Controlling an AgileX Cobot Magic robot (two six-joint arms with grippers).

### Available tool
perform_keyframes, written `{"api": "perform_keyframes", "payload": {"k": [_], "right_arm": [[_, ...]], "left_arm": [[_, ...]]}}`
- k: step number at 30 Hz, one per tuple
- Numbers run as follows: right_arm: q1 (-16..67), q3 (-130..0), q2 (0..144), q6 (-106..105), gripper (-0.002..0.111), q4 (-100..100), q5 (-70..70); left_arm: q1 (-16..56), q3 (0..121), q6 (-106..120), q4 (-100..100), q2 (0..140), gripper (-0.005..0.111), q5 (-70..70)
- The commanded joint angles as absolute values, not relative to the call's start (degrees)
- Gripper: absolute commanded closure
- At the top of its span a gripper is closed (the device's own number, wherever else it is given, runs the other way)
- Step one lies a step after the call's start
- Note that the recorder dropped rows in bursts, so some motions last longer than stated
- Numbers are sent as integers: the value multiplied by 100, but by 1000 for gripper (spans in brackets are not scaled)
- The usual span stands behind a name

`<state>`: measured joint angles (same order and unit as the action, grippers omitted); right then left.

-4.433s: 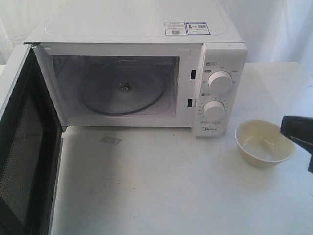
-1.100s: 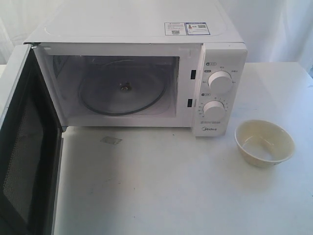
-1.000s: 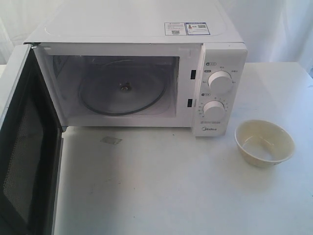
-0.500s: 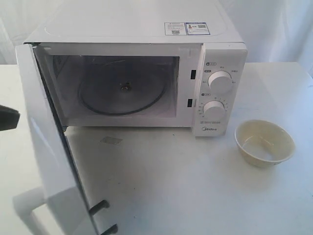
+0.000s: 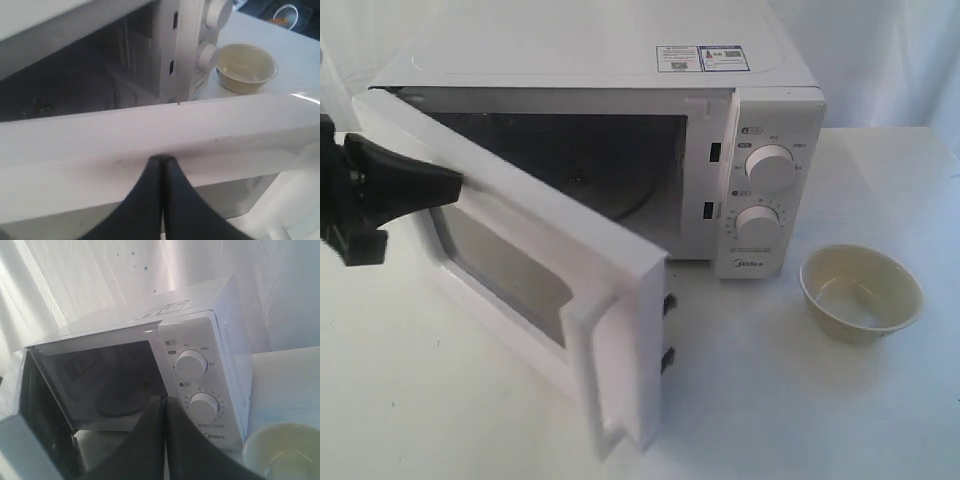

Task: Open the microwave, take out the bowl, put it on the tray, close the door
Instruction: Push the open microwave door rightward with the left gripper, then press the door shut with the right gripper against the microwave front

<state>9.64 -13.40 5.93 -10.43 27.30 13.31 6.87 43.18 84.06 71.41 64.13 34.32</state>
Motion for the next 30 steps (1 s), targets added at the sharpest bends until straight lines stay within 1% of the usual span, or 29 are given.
{"api": "perform_keyframes", "payload": {"k": [1,6,11,14,18,21,25,30], "right_arm": [[958,-1364,606,-1027,108,2742,1270],[958,-1364,606,-1028,108,2742,1255],[958,-1364,606,-1028,108,2730,725],[958,-1390,606,-979,108,2757,629],[958,-1403,606,-444,108,3259,145],[968,-1609,725,-626,108,3253,159],[1034,-2428,1410,-1282,108,3253,942],[1034,-3719,2921,-2056,108,3320,3012]], "left_arm": [[1075,4358,9642,8565,6847,107,2948],[1228,4690,10034,8902,7268,107,3040],[1228,4944,10034,8913,7279,107,3054],[1228,4958,10034,8913,7279,107,3123],[1228,4958,10034,8913,7269,107,3218],[1228,4958,10001,8969,7269,107,3328],[1228,4958,9987,9008,7269,107,3436],[1228,4958,9884,8984,7269,107,3473]]}}
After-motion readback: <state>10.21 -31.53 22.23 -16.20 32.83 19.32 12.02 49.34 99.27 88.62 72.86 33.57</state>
